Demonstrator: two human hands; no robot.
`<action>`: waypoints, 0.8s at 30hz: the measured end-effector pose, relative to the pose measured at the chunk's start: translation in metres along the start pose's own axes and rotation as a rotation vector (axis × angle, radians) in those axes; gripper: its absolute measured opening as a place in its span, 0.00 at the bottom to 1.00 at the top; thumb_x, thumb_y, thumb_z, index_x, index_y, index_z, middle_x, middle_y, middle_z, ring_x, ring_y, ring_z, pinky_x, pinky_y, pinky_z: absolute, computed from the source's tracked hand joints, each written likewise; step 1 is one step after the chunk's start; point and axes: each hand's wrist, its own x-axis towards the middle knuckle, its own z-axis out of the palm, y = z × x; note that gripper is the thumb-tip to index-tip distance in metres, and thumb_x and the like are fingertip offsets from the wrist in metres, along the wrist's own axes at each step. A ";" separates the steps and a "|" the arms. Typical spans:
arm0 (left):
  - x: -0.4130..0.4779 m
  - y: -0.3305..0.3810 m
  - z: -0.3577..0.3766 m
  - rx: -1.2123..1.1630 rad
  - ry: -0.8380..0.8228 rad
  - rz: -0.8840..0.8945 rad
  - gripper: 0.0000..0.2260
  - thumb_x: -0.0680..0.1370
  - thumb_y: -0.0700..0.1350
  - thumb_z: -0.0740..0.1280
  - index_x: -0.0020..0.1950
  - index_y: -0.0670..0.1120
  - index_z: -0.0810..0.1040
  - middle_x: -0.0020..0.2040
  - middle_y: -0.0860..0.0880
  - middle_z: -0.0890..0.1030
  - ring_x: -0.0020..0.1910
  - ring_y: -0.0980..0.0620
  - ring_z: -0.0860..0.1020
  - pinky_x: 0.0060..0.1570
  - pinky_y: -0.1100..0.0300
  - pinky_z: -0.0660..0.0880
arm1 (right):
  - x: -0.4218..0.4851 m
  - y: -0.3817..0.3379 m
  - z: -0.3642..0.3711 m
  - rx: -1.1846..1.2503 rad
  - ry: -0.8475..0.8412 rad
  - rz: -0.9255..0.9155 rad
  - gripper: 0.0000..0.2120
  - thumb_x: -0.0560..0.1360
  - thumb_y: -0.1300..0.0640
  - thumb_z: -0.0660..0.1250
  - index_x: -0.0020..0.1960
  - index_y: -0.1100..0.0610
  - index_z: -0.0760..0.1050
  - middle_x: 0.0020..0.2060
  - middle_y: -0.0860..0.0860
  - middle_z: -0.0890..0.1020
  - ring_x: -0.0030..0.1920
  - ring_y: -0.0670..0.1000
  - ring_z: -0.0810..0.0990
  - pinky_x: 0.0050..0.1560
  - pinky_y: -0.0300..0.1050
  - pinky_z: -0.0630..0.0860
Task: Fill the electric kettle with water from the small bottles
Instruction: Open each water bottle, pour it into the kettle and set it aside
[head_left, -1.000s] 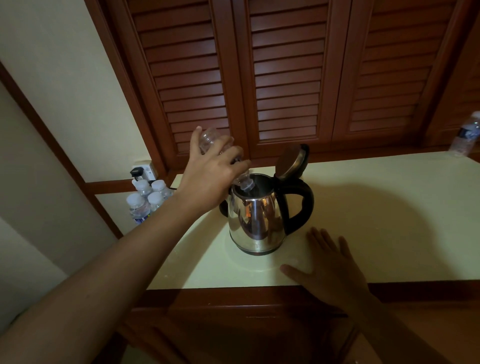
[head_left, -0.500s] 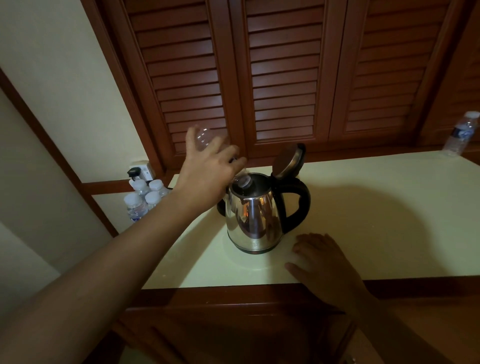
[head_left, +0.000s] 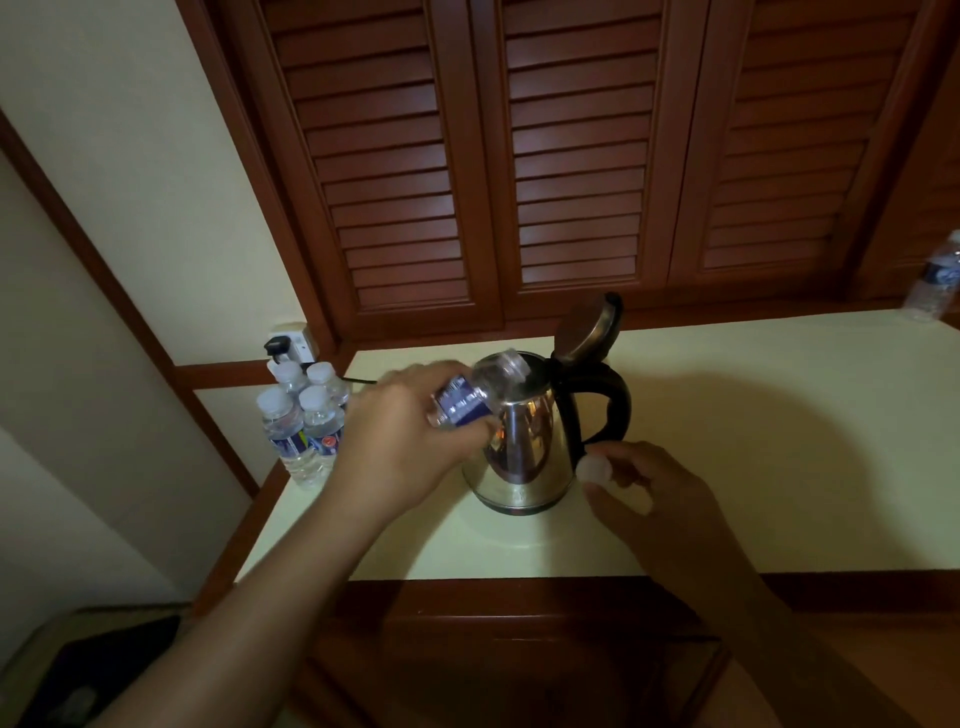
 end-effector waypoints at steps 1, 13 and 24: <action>-0.010 0.003 0.002 -0.084 -0.048 0.011 0.20 0.72 0.56 0.79 0.63 0.57 0.83 0.52 0.58 0.84 0.51 0.58 0.79 0.52 0.58 0.78 | 0.004 -0.010 -0.002 0.021 -0.019 -0.008 0.12 0.74 0.48 0.72 0.57 0.40 0.78 0.48 0.40 0.80 0.52 0.41 0.78 0.48 0.28 0.71; -0.039 0.020 0.025 -0.415 -0.302 0.016 0.18 0.73 0.43 0.80 0.61 0.56 0.85 0.53 0.55 0.84 0.51 0.54 0.83 0.44 0.68 0.76 | 0.016 -0.034 -0.032 -0.039 -0.054 -0.226 0.20 0.73 0.46 0.70 0.64 0.45 0.79 0.51 0.36 0.81 0.53 0.36 0.79 0.52 0.23 0.69; -0.004 0.065 0.070 -0.845 -0.643 -0.050 0.17 0.70 0.47 0.72 0.58 0.47 0.87 0.51 0.42 0.88 0.50 0.41 0.86 0.49 0.50 0.81 | 0.020 -0.020 -0.108 0.004 -0.180 -0.268 0.18 0.78 0.52 0.72 0.67 0.49 0.79 0.59 0.37 0.82 0.60 0.43 0.81 0.58 0.34 0.76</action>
